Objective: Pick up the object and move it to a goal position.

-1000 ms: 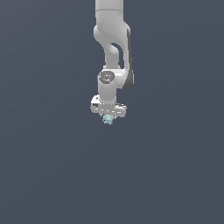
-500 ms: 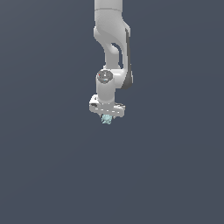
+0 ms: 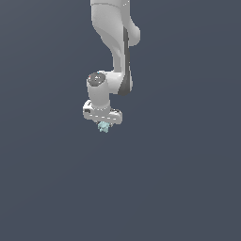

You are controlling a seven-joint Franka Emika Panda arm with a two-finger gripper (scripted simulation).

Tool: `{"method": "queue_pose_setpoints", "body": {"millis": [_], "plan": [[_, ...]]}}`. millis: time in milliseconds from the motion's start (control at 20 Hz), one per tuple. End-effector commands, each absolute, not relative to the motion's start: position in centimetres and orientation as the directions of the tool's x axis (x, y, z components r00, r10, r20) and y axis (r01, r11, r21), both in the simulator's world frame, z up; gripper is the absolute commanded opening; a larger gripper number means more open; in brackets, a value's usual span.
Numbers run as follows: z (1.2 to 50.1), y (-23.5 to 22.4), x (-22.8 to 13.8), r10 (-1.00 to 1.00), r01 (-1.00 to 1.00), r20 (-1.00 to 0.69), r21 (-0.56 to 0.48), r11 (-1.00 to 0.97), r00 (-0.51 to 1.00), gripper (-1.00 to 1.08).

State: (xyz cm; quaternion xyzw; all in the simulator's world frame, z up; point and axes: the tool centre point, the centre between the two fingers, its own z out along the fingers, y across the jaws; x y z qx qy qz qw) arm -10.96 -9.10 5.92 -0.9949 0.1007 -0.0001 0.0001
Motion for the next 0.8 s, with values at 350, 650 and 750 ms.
{"method": "queue_pose_setpoints", "body": {"millis": [350, 650, 750], "plan": [[7.9, -17.3, -10.7, -0.201, -0.201, 0.001, 0.0, -0.98, 0.98, -1.0], [8.4, -19.5, -10.5, -0.201, -0.201, 0.0, 0.0, -0.98, 0.98, -1.0], [8.5, -19.7, -10.5, -0.201, -0.201, 0.0, 0.0, -0.98, 0.98, -1.0]]}}
